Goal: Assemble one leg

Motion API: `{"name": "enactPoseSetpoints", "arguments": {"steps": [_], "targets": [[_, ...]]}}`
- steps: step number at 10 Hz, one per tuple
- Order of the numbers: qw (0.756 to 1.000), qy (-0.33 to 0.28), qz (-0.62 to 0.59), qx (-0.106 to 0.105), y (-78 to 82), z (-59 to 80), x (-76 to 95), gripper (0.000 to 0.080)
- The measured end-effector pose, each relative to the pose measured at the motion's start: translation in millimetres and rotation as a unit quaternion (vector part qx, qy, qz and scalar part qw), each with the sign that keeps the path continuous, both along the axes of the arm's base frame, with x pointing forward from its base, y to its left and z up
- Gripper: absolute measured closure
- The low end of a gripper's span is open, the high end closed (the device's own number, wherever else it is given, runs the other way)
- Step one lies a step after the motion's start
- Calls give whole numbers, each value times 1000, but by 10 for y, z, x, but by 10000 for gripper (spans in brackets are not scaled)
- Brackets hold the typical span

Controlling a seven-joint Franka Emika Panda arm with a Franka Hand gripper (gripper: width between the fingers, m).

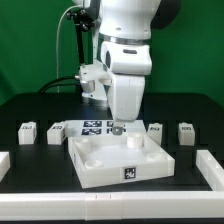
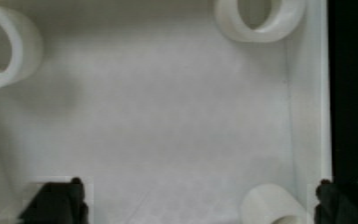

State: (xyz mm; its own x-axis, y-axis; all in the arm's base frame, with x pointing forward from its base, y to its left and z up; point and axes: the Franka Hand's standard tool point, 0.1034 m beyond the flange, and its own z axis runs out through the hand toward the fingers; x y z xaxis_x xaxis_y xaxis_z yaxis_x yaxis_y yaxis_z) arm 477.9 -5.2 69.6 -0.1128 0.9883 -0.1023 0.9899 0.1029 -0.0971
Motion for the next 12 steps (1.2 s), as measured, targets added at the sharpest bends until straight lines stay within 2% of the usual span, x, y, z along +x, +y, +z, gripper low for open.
{"name": "enactPoseSetpoints", "arguments": {"steps": [4,7,9,12], "targets": [[1000,1,0,0,-4,-7,-6,150],[997,35,72,8,-52,-95,-355,150],[994,56,87,13,-109,-203,-562,150],[995,55,86,13,-109,-204,-537,150]]}}
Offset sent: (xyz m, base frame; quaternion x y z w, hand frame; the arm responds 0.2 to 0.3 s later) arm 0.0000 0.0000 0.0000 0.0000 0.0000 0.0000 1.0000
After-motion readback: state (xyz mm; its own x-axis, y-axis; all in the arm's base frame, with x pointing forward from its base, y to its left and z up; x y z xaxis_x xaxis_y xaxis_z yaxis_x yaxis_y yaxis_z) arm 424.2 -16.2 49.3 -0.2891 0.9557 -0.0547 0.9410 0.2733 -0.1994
